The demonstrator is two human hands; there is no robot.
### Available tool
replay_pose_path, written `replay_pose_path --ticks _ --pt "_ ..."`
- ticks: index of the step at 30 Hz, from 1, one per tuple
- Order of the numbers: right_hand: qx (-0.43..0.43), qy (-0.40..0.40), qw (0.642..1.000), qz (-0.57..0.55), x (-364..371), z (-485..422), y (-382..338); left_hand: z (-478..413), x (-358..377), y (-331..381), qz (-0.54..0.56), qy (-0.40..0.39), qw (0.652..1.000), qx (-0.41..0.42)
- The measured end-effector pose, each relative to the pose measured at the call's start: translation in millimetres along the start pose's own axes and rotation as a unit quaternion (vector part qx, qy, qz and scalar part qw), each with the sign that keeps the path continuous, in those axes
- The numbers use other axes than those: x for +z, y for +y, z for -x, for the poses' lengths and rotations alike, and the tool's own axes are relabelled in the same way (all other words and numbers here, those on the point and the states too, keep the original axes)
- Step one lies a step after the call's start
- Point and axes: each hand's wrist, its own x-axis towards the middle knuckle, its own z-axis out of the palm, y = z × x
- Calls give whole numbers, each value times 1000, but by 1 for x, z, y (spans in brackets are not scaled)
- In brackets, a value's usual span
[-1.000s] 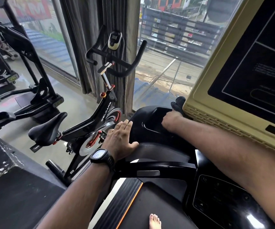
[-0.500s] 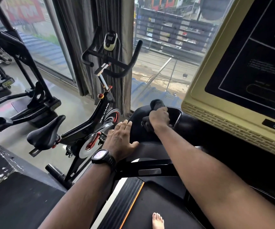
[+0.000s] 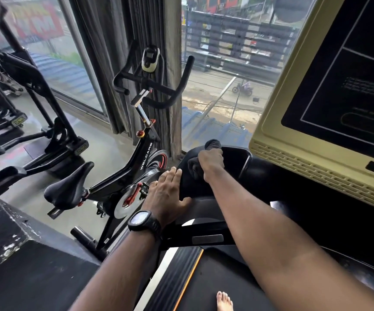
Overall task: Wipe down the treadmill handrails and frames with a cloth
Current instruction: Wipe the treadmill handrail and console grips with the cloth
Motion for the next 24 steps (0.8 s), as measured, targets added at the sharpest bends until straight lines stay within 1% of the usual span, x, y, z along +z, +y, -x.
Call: replay_pose_path --ticks 4,6,8,9,10,11,12,13,15,16,18,19,20,21,22,23,24 --pt "-2 -70 997 10 -10 -4 8 0 -2 2 3 0 1000 -1" --pt "-14 -108 994 25 -21 11 4 1 -4 5 10 -4 1000 -5" --pt "-45 -133 986 90 -30 22 1 1 -5 5 7 -7 1000 -6" --pt "-62 -147 977 144 -36 25 1 1 -5 5 3 -8 1000 -6" --pt "-87 -161 959 217 -42 29 0 1 -5 5 1 -8 1000 -7" --pt "-122 -171 929 303 -48 33 -1 1 -5 5 2 -7 1000 -8" --pt "-162 -178 887 393 -53 38 -4 1 -5 5 4 -5 1000 -10" --pt "-209 -182 836 473 -57 43 -6 1 -5 5 6 -4 1000 -11" --pt "-297 -171 725 598 -65 51 -5 1 -4 3 5 -5 1000 -8" --pt "-341 -145 661 652 -71 52 -4 1 -3 2 3 -6 1000 -7" --pt "-408 -52 539 735 -80 43 0 1 -3 1 1 -8 1000 -2" --pt "-436 -14 496 751 -84 32 3 1 -3 0 0 -7 1000 0" --pt "-463 3 473 750 -85 21 7 1 -3 0 -1 -6 1000 0" --pt "-489 -6 459 742 -84 9 11 1 -4 1 -1 -6 1000 1" --pt "-520 -33 442 730 -83 -1 15 2 -4 1 -1 -8 1000 1" --pt "-553 -68 415 719 -80 -11 18 2 -4 1 0 -6 1000 0" --pt "-568 -105 390 717 -77 -18 18 2 -4 1 0 -4 1000 -1"
